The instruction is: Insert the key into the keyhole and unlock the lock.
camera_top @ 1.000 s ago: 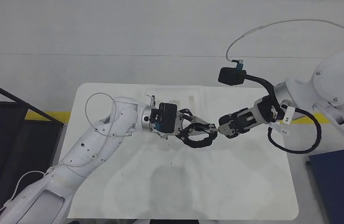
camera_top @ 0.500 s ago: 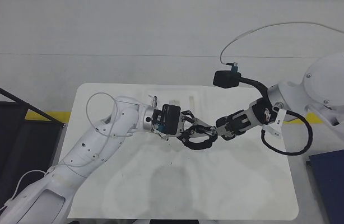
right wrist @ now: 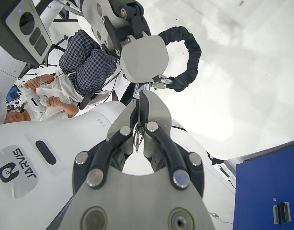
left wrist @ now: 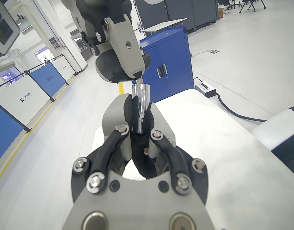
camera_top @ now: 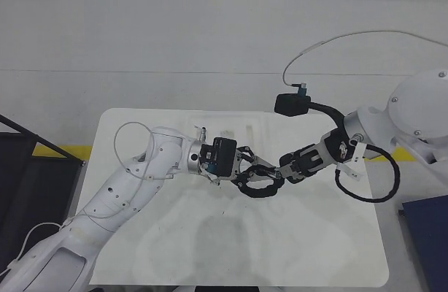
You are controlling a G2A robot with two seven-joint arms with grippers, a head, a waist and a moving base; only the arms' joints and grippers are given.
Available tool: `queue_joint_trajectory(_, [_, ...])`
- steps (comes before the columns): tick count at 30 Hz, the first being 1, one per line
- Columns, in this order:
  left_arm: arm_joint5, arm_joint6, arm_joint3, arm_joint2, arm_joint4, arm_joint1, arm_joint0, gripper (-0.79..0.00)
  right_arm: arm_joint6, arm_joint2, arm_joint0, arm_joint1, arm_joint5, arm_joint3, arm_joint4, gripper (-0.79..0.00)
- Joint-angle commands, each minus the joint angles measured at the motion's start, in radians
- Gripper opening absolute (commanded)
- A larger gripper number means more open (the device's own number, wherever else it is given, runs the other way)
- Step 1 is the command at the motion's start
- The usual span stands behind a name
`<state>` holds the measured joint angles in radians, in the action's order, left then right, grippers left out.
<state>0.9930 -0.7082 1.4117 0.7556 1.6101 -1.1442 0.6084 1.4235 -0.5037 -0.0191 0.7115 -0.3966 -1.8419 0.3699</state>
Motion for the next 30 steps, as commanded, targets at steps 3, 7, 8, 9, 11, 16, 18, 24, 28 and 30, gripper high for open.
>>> queue_joint_trajectory(3, [0.012, 0.010, -0.004, -0.002, -0.024, -0.003, 0.001, -0.785, -0.001, 0.019, -0.008, 0.003, -0.001, 0.004, -0.012, -0.785])
queue_joint_trajectory(7, [0.019, 0.029, -0.008, -0.006, -0.048, -0.007, 0.000, -0.785, -0.005, 0.037, -0.017, 0.008, -0.005, 0.005, -0.016, -0.785])
queue_joint_trajectory(8, [0.019, 0.034, -0.009, -0.008, -0.053, -0.008, 0.000, -0.785, -0.006, 0.040, -0.019, 0.009, -0.006, 0.006, -0.016, -0.785])
queue_joint_trajectory(9, [0.019, 0.039, -0.010, -0.010, -0.058, -0.008, -0.001, -0.785, -0.008, 0.043, -0.021, 0.011, -0.008, 0.007, -0.016, -0.785])
queue_joint_trajectory(11, [0.019, 0.047, -0.013, -0.017, -0.070, -0.008, -0.001, -0.785, -0.014, 0.046, -0.025, 0.013, -0.014, 0.010, -0.018, -0.785])
queue_joint_trajectory(16, [0.019, 0.058, -0.031, -0.031, -0.120, -0.008, 0.002, -0.785, -0.022, 0.047, -0.030, 0.017, -0.022, 0.019, -0.022, -0.486])
queue_joint_trajectory(18, [0.019, 0.063, -0.039, -0.035, -0.148, -0.007, 0.005, -0.785, -0.025, 0.044, -0.029, 0.019, -0.024, 0.024, -0.022, -0.480])
queue_joint_trajectory(24, [0.019, 0.088, -0.063, -0.039, -0.228, -0.005, 0.014, -0.785, -0.042, 0.030, -0.029, 0.023, -0.018, 0.047, -0.027, -0.446])
queue_joint_trajectory(28, [0.019, 0.104, -0.069, -0.035, -0.281, -0.001, 0.022, -0.785, -0.052, 0.014, -0.035, 0.025, -0.004, 0.063, -0.034, -0.289])
queue_joint_trajectory(30, [0.019, 0.114, -0.068, -0.032, -0.303, 0.002, 0.024, -0.785, -0.054, 0.001, -0.037, 0.023, 0.016, 0.071, -0.038, 0.000])
